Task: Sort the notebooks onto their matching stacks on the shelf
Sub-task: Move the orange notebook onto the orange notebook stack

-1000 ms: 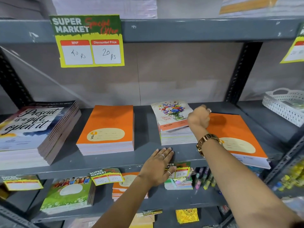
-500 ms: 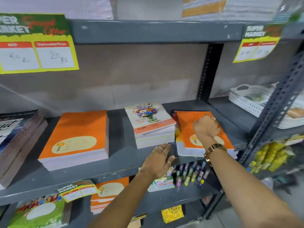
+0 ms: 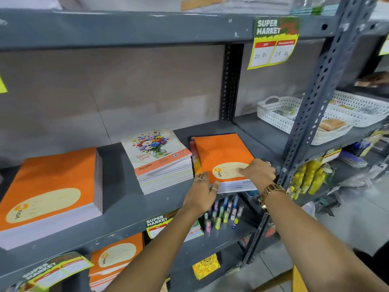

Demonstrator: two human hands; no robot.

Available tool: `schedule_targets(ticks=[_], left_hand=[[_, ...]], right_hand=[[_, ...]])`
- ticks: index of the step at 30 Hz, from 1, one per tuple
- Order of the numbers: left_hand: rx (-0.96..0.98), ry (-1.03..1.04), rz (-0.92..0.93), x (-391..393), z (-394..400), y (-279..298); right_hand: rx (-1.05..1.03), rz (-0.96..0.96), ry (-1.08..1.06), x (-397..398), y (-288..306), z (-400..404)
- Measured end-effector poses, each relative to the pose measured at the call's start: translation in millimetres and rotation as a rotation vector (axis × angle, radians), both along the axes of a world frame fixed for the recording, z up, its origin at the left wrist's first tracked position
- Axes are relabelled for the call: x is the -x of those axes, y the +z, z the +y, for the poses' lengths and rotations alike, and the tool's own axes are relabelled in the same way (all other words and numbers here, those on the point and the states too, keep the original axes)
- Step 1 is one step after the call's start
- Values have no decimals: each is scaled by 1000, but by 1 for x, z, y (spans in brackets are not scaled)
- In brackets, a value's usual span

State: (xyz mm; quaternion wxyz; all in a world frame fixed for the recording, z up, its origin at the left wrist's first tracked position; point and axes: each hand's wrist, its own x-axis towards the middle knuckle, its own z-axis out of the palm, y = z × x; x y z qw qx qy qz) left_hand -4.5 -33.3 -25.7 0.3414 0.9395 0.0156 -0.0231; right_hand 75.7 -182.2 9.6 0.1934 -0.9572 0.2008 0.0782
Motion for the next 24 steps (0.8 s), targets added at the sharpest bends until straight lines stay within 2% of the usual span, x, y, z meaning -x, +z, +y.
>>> schedule_targets(ticks=[4, 11, 14, 18, 24], left_hand=[[88, 35, 7, -1, -4, 2], [235, 93, 68, -4, -3, 8], [255, 78, 80, -2, -2, 13], [334, 75, 46, 4, -4, 19], [395, 136, 50, 4, -7, 23]], right_hand=[[52, 15, -33, -2, 3, 1], [108, -146, -93, 2, 0, 9], [-43, -157, -119, 2, -1, 7], [-303, -270, -124, 5, 7, -1], [-419, -500, -136, 5, 36, -5]])
